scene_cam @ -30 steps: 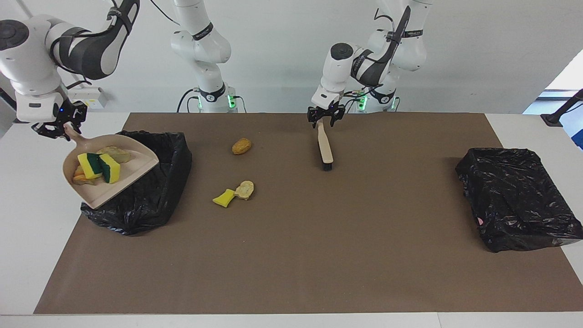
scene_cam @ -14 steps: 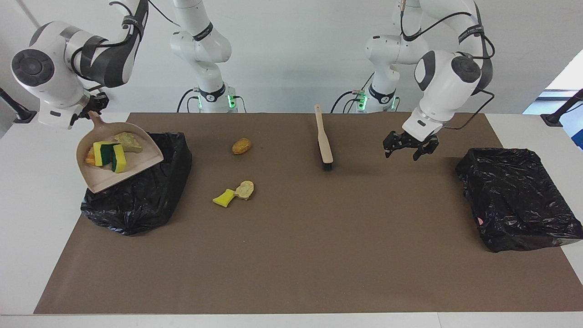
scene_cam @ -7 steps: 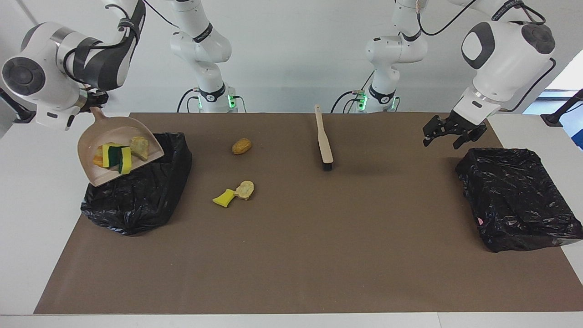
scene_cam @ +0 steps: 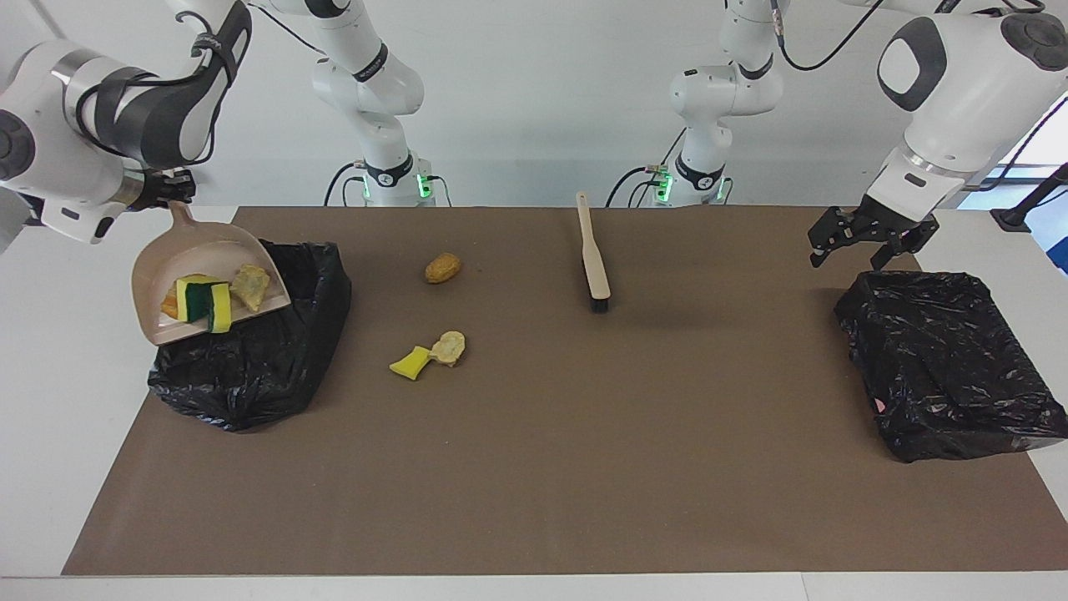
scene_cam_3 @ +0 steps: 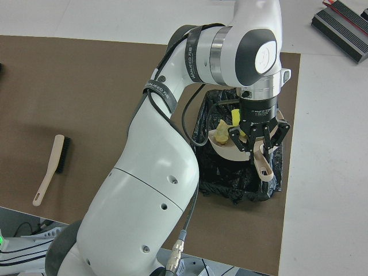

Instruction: Sweep and dump trash in bin

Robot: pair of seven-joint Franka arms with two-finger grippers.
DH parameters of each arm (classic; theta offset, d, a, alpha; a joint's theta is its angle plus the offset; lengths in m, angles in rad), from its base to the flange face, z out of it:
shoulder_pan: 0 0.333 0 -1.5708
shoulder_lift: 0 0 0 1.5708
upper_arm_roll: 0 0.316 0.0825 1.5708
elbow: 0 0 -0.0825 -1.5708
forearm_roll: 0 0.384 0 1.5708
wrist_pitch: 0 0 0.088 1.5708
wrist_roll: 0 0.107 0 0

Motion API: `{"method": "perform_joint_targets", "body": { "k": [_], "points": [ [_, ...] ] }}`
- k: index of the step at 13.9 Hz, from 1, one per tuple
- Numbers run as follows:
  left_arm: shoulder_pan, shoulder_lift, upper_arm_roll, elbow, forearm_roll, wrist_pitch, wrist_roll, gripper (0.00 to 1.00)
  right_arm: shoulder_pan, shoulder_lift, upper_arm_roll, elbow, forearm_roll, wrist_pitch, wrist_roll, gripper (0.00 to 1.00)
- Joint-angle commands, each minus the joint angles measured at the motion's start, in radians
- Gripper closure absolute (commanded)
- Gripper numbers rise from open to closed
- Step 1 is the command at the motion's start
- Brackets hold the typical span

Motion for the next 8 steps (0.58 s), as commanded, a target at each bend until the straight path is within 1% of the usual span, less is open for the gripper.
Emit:
{"method": "perform_joint_targets", "body": {
  "k": [1,3,7,8],
  "points": [
    [0.000,0.001,-0.003,0.033,0.024,-0.040,-0.002,0.00,0.000,0.014,0.005,0.031,0.031,-0.061,0.051,1.00],
    [-0.001,-0.026,-0.002,-0.006,0.021,-0.041,-0.008,0.00,0.006,0.014,0.012,0.036,0.023,-0.139,0.051,1.00],
    [-0.004,-0.039,-0.003,-0.019,0.026,-0.067,0.007,0.00,0.004,0.039,0.011,0.045,0.023,-0.161,0.051,1.00],
    [-0.008,-0.037,-0.003,-0.013,0.026,-0.075,0.009,0.00,0.004,0.061,0.008,0.088,0.030,-0.180,0.067,1.00]
  ]
}}
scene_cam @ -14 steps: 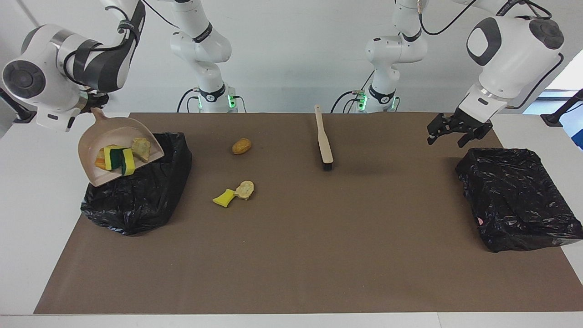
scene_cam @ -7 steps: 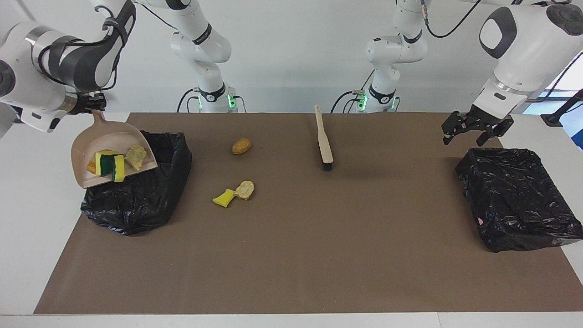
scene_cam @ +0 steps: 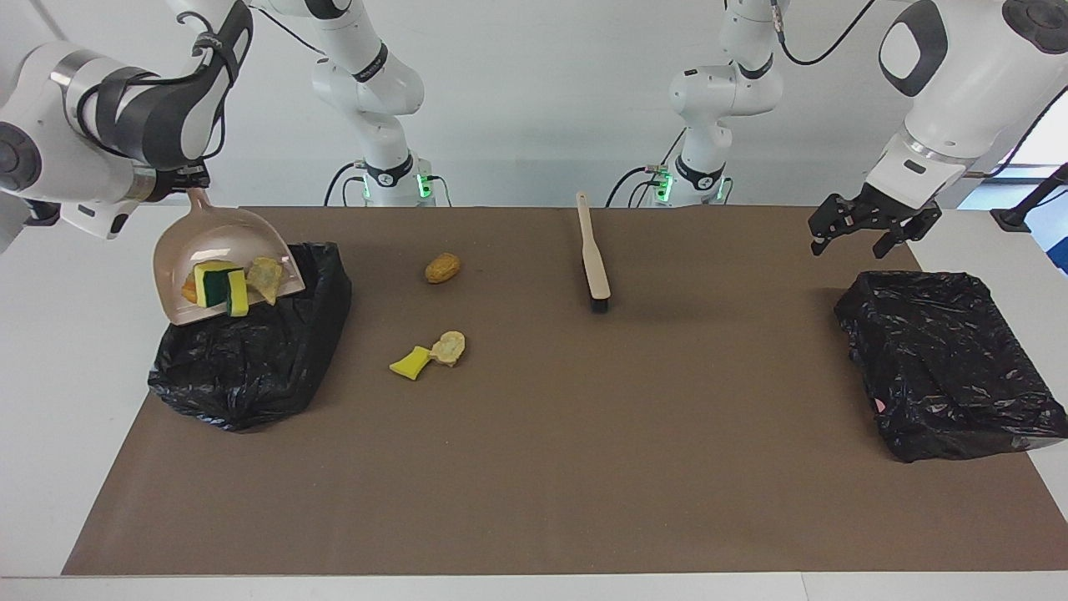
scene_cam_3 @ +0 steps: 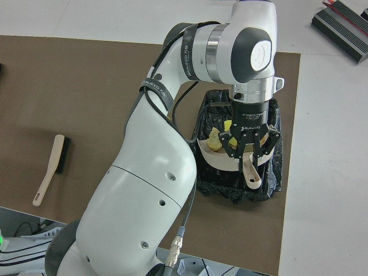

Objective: Sweep and dump trash in bin
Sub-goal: 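Tilt the dustpan with the right gripper to dump debris into the bag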

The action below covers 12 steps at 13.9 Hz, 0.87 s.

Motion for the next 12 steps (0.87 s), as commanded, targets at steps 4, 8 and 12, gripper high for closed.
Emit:
{"method": "perform_joint_targets", "body": {
  "k": [4,8,12],
  "points": [
    [0.002,-0.049,-0.002,-0.034,0.017,-0.036,0.010,0.00,-0.027,0.083,-0.008,0.147,0.099,-0.108,0.182,1.00],
    [-0.006,-0.083,-0.002,-0.086,0.017,-0.038,0.012,0.00,-0.011,0.078,0.006,0.134,0.023,-0.105,-0.051,1.00],
    [-0.007,-0.084,-0.002,-0.086,0.017,-0.039,0.007,0.00,-0.004,0.078,0.009,0.114,-0.134,0.078,-0.303,1.00]
  ]
}}
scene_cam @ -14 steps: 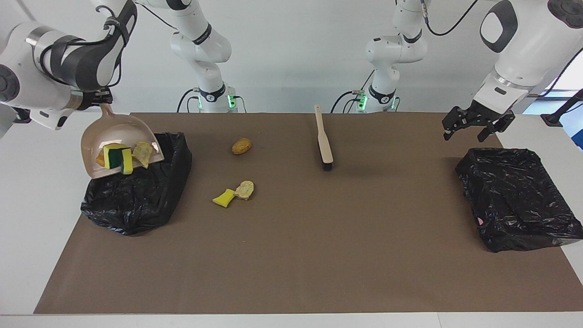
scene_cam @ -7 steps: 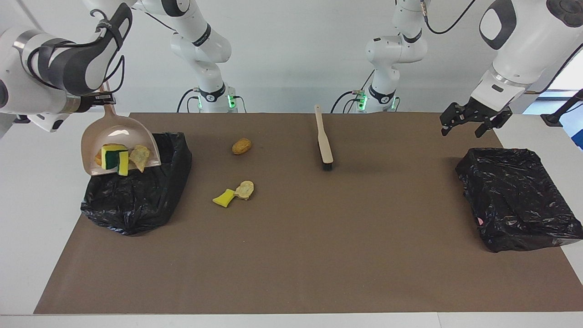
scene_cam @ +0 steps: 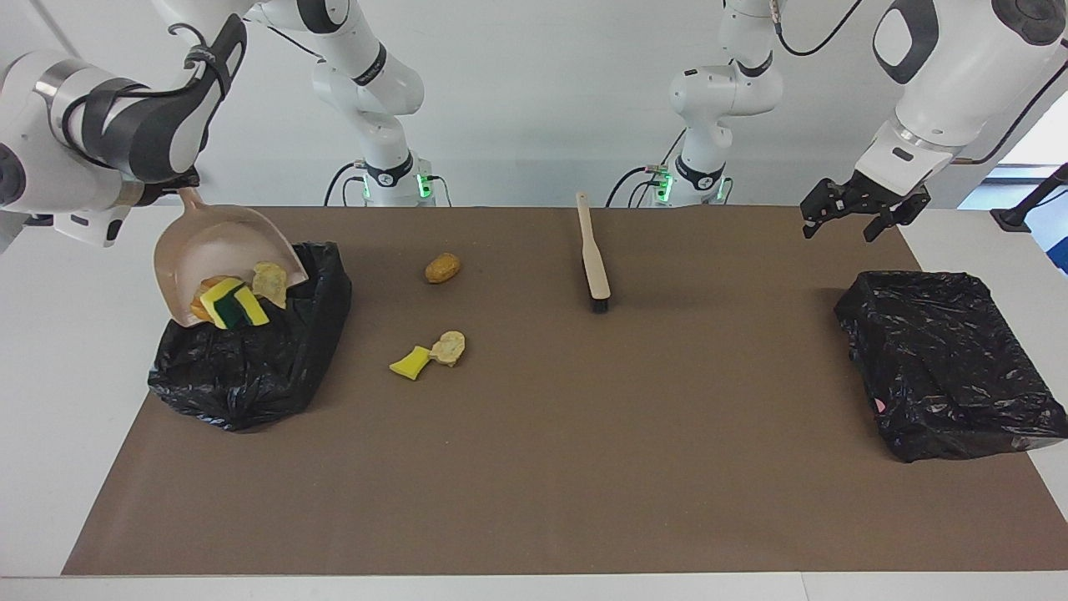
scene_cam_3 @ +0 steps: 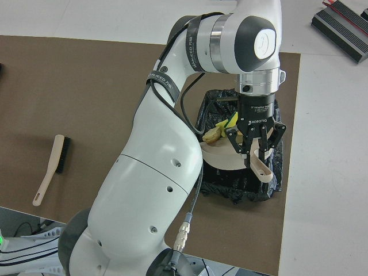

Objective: Sweep and dump trash in bin
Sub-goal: 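Tilt the dustpan with the right gripper to dump debris into the bag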

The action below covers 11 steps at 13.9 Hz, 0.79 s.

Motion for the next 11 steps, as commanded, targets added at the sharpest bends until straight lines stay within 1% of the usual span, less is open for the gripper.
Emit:
{"method": "perform_joint_targets", "body": {
  "k": [1,2,3,5,7,9,11],
  "points": [
    [-0.007,-0.029,0.002,-0.033,0.016,0.001,0.006,0.00,-0.005,0.011,0.008,0.004,-0.088,0.142,-0.121,1.00],
    [-0.007,-0.031,0.002,-0.033,0.016,0.001,0.005,0.00,-0.005,0.012,0.008,0.002,-0.103,0.170,-0.135,1.00],
    [-0.007,-0.029,0.002,-0.033,0.016,0.001,0.005,0.00,-0.005,0.012,0.008,0.002,-0.103,0.173,-0.134,1.00],
    [-0.007,-0.029,0.002,-0.033,0.016,0.001,0.005,0.00,-0.002,0.009,0.010,0.004,-0.108,0.163,-0.135,1.00],
    [-0.007,-0.029,0.002,-0.033,0.016,0.001,0.003,0.00,0.024,-0.003,0.007,0.004,-0.111,0.151,-0.135,1.00],
    [-0.007,-0.031,0.002,-0.033,0.016,0.001,0.002,0.00,0.027,-0.037,0.011,0.007,-0.119,0.117,-0.135,1.00],
    [-0.007,-0.029,0.002,-0.034,0.016,0.001,0.002,0.00,0.044,-0.090,0.013,0.005,-0.114,0.088,-0.145,1.00]
  ]
}}
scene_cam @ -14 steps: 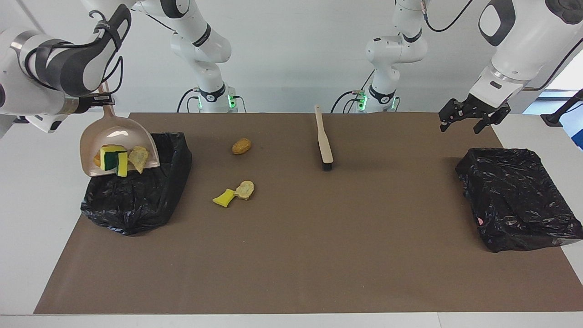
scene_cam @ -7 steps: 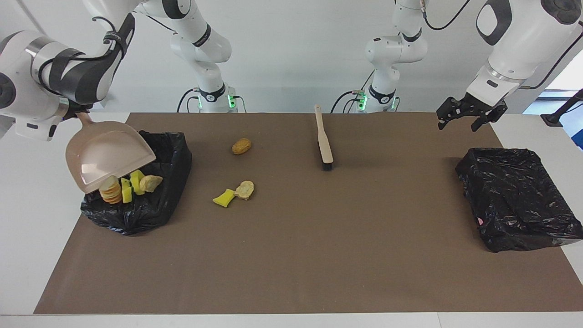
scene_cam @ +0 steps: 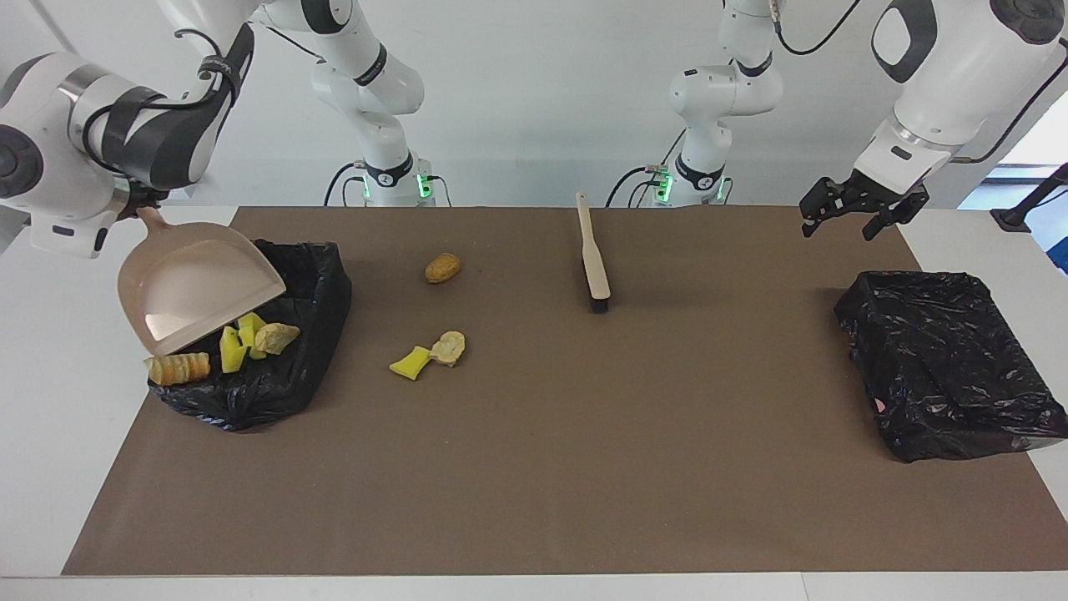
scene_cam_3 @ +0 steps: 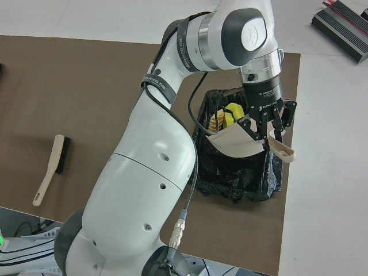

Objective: Sweep and dump trash in bin
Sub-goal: 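Tilt the dustpan with the right gripper to dump debris into the bag, then bring the empty dustpan back and lower it onto the mat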

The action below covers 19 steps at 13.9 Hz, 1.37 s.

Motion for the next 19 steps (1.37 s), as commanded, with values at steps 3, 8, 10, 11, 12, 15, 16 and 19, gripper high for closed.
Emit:
{"method": "perform_joint_targets", "body": {
  "k": [3,8,10,11,12,15,16,19],
  "points": [
    [-0.005,-0.025,0.002,-0.028,0.016,0.001,0.002,0.00,0.018,-0.150,0.028,-0.007,0.016,-0.036,-0.043,1.00],
    [-0.005,-0.025,0.002,-0.028,0.016,0.001,0.002,0.00,0.128,-0.172,0.056,-0.010,0.215,-0.024,0.321,1.00],
    [-0.005,-0.025,0.002,-0.031,0.016,0.001,0.006,0.00,0.223,-0.179,0.059,-0.031,0.278,0.013,0.514,1.00],
    [-0.004,-0.025,0.002,-0.031,0.016,0.001,0.006,0.00,0.273,-0.184,0.059,-0.043,0.301,0.038,0.623,1.00],
    [-0.002,-0.025,0.002,-0.031,0.016,0.001,0.012,0.00,0.318,-0.173,0.059,-0.046,0.321,0.047,0.729,1.00],
    [-0.002,-0.025,0.002,-0.031,0.016,0.001,0.012,0.00,0.409,-0.111,0.061,-0.048,0.479,0.149,0.995,1.00],
    [-0.002,-0.025,0.002,-0.031,0.016,0.001,0.012,0.00,0.441,-0.086,0.061,-0.046,0.519,0.205,1.068,1.00],
    [-0.002,-0.025,0.002,-0.031,0.016,0.001,0.012,0.00,0.557,0.016,0.061,-0.040,0.590,0.361,1.265,1.00]
  ]
}}
